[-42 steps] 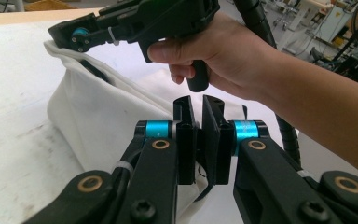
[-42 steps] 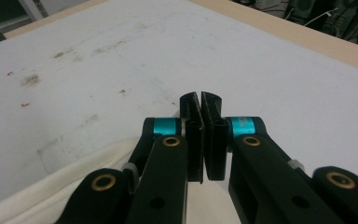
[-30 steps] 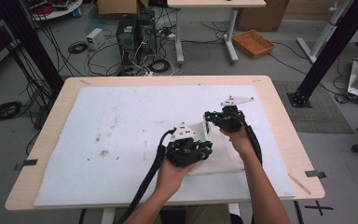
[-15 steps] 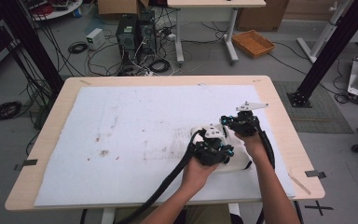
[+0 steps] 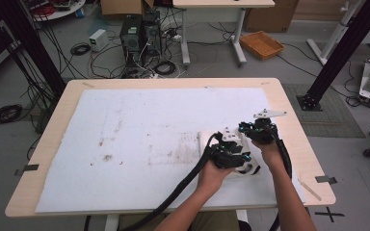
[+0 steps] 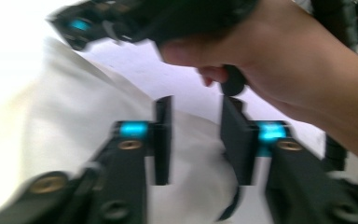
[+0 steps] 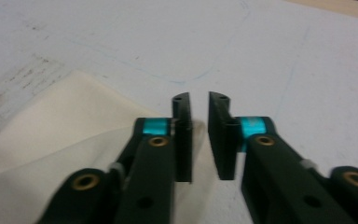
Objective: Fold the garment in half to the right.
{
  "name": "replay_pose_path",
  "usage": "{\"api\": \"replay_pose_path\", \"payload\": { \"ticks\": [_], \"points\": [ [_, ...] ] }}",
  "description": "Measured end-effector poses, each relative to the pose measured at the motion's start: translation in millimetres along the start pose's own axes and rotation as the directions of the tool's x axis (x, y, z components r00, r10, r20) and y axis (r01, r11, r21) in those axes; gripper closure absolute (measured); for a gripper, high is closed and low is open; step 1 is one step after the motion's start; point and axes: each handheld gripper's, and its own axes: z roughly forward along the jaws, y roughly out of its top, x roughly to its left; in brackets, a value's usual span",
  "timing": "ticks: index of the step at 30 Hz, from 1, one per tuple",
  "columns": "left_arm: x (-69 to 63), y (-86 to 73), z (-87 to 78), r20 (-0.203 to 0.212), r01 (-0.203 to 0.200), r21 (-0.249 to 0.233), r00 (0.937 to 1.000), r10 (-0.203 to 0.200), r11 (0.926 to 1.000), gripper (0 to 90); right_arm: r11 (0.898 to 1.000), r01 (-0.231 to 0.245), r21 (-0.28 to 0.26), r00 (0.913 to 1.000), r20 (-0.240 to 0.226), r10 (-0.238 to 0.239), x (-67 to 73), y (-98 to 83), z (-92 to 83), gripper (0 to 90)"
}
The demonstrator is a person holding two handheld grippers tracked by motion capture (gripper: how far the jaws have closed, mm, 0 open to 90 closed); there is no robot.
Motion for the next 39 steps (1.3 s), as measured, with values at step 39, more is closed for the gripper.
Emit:
{"api": "replay_pose_path", "payload": {
  "ticks": [39],
  "points": [
    [124.2, -91.6, -186.5, -0.261, -0.022, -0.209, 0.9647, -0.034, 0.9776, 25.1, 0.998, 0.032, 0.048, 0.9993, 0.019, -0.032, 55.8, -58.9, -67.2, 87.4]
  ]
}}
